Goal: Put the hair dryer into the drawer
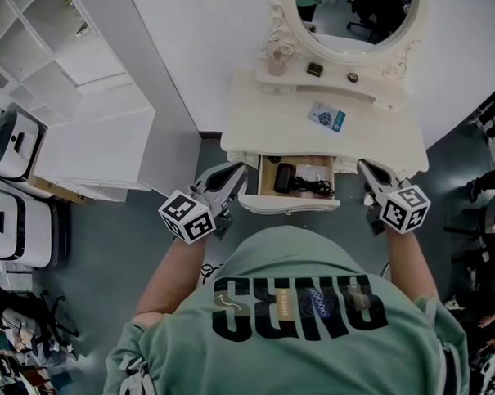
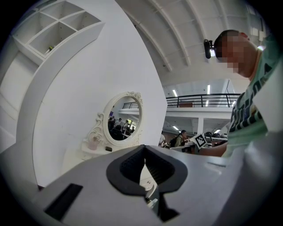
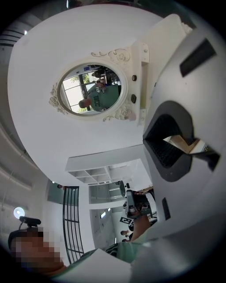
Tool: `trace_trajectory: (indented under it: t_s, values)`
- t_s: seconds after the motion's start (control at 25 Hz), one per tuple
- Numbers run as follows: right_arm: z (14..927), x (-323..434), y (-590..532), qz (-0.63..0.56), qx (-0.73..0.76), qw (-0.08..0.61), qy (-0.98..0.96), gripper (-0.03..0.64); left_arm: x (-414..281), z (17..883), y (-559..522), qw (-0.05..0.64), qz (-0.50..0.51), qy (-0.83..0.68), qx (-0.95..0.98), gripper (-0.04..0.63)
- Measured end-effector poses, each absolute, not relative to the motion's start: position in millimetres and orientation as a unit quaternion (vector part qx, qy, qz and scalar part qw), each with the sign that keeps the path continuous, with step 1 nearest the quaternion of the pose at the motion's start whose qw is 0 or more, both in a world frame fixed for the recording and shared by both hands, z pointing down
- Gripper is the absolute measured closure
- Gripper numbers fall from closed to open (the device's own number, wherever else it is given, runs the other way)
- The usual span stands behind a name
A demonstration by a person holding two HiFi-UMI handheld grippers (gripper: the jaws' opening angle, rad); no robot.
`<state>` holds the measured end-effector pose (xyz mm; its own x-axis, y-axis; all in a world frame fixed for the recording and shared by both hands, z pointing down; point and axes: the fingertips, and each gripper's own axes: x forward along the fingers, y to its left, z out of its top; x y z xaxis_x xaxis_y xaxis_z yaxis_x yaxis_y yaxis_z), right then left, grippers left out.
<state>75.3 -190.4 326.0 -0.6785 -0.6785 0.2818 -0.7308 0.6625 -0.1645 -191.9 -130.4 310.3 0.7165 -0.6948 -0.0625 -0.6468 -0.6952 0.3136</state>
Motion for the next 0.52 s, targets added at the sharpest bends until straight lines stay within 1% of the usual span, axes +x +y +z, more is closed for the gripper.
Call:
trace_trajectory:
  t_s: [0.52]
  values:
    - [327.2, 74.3, -188.8, 0.128, 0.381, 0.107, -0.909, 0.623, -191.4, 311.3, -131.6, 0.144, -0.089, -0.365, 0.915, 0.584]
